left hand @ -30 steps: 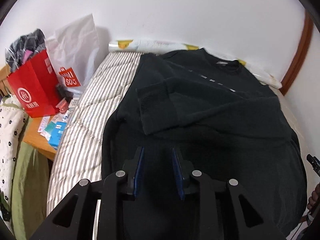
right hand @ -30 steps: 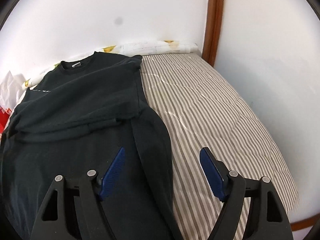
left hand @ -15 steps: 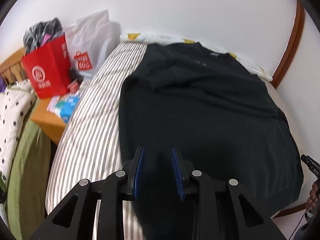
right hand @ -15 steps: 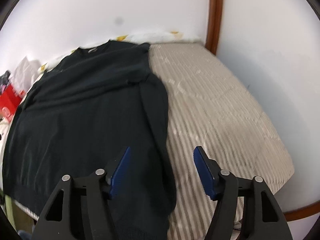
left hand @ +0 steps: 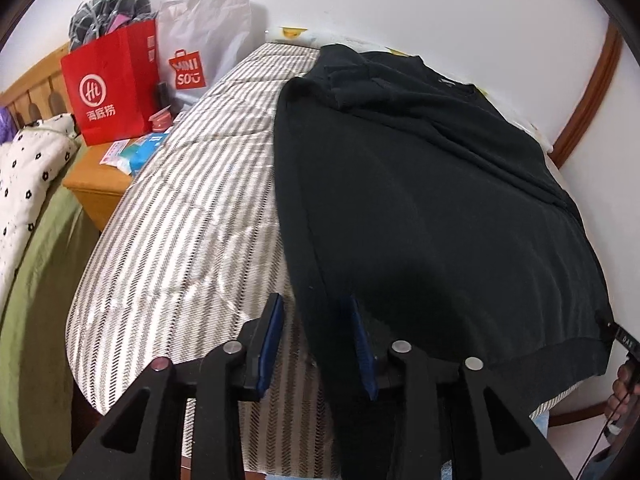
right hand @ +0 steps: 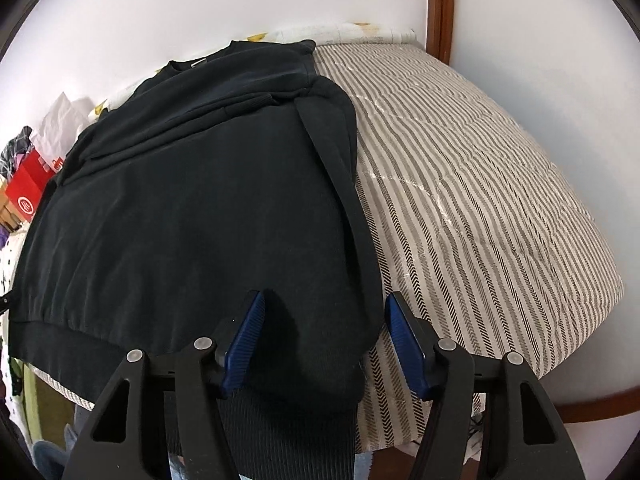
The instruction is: Fold small clothes
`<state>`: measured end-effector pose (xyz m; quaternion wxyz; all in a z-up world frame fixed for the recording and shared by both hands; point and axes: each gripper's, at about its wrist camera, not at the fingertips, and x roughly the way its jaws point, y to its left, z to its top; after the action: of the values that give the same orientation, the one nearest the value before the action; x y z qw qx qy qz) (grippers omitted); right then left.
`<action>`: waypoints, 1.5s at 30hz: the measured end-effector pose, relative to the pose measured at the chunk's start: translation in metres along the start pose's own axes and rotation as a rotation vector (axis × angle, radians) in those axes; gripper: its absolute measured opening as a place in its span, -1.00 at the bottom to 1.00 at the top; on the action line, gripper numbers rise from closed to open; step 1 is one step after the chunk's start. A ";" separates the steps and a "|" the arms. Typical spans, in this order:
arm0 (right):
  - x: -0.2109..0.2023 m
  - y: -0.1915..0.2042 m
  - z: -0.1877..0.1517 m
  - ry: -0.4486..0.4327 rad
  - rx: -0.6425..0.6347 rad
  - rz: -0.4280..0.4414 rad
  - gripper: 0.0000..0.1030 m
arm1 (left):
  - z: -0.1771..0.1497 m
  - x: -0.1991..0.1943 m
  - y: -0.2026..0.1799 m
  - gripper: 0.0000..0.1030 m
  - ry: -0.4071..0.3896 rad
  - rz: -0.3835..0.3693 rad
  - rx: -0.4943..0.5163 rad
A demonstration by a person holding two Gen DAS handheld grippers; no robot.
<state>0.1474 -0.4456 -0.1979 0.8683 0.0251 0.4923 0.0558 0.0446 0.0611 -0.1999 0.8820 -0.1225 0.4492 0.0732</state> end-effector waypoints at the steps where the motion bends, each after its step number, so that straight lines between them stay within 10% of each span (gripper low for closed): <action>1: 0.000 0.000 -0.001 -0.001 0.002 -0.001 0.20 | 0.000 0.000 -0.002 -0.27 -0.002 0.003 0.009; 8: 0.001 0.010 0.001 -0.032 -0.031 0.018 -0.34 | 0.000 0.005 -0.015 -0.28 -0.033 0.050 0.039; 12: 0.007 0.018 0.010 -0.032 -0.043 0.022 -0.53 | 0.003 0.008 -0.021 -0.79 -0.029 0.044 0.064; 17: 0.009 0.026 0.019 -0.020 -0.028 0.043 -0.76 | 0.009 0.009 -0.014 -0.86 0.014 0.003 0.018; 45: -0.084 0.027 0.052 -0.318 -0.010 0.128 -0.81 | 0.055 -0.070 0.005 -0.87 -0.263 -0.219 -0.059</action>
<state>0.1474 -0.4279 -0.0968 0.9300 0.0607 0.3459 0.1089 0.0446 0.0800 -0.1127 0.9319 -0.1857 0.3116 0.0053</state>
